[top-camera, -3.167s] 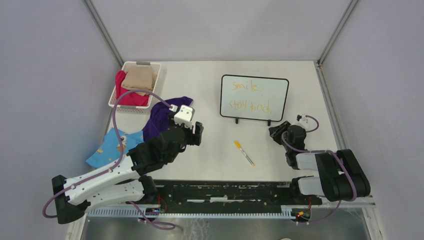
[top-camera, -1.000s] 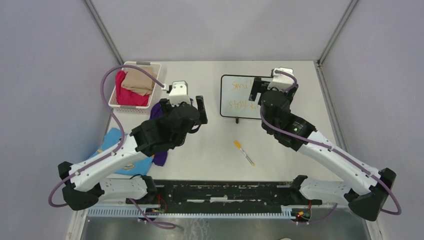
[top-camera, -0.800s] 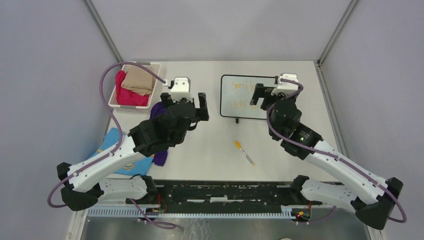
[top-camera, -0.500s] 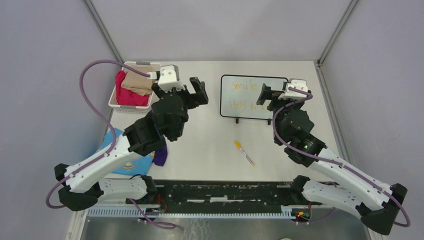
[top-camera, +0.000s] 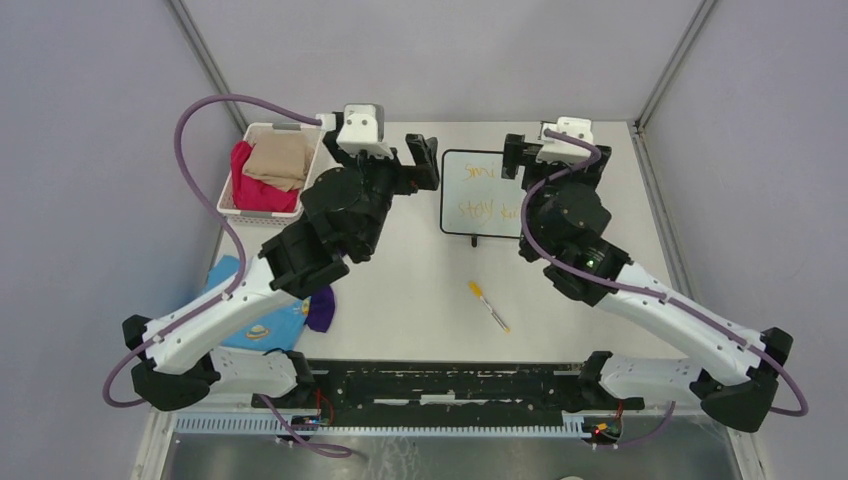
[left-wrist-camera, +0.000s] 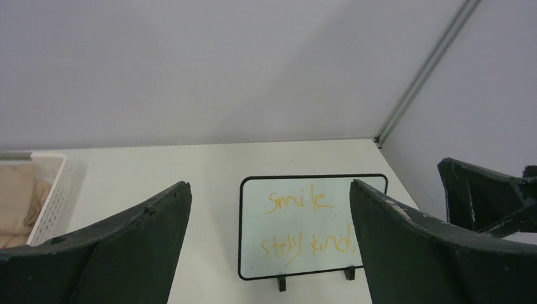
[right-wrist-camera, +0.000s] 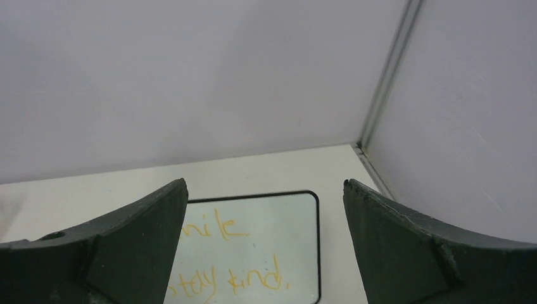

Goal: Write a sentence on the whiteboard
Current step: Reset both arms

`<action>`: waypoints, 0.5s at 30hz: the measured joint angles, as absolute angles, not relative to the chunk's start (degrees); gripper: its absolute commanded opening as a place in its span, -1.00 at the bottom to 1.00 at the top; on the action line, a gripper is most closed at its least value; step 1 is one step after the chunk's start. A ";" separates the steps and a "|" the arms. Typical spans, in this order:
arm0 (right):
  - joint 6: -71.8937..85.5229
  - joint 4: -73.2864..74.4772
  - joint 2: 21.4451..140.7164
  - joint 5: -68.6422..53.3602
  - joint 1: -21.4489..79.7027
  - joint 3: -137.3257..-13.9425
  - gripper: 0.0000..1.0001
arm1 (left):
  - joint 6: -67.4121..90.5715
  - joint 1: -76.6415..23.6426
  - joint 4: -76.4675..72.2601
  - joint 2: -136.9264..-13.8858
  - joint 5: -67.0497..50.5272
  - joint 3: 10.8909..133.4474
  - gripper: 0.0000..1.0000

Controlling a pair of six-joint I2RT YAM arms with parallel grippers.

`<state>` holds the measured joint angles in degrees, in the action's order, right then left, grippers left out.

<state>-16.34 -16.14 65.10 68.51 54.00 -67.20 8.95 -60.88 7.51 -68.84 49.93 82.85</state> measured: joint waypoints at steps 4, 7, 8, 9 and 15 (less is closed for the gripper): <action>-14.50 -15.75 59.48 60.86 54.08 -68.25 0.96 | 3.33 -60.88 5.43 -67.07 41.34 85.36 0.99; -12.47 -17.50 51.62 56.05 54.24 -66.76 0.96 | 0.45 -60.88 4.95 -65.17 37.47 90.39 0.99; -11.88 -17.98 49.28 54.98 54.24 -66.41 0.96 | -0.40 -60.90 3.70 -64.38 37.32 92.20 0.99; -11.44 -18.74 46.85 53.74 54.24 -66.00 0.96 | -1.04 -60.88 2.00 -63.31 37.39 93.19 0.99; -10.79 -20.49 37.56 49.58 54.22 -63.07 0.96 | -3.44 -60.88 -10.92 -53.65 40.71 87.00 0.99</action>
<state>-10.79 -20.49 37.56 49.58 54.22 -63.07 -3.44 -60.88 -10.92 -53.65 40.71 87.00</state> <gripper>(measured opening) 0.979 0.994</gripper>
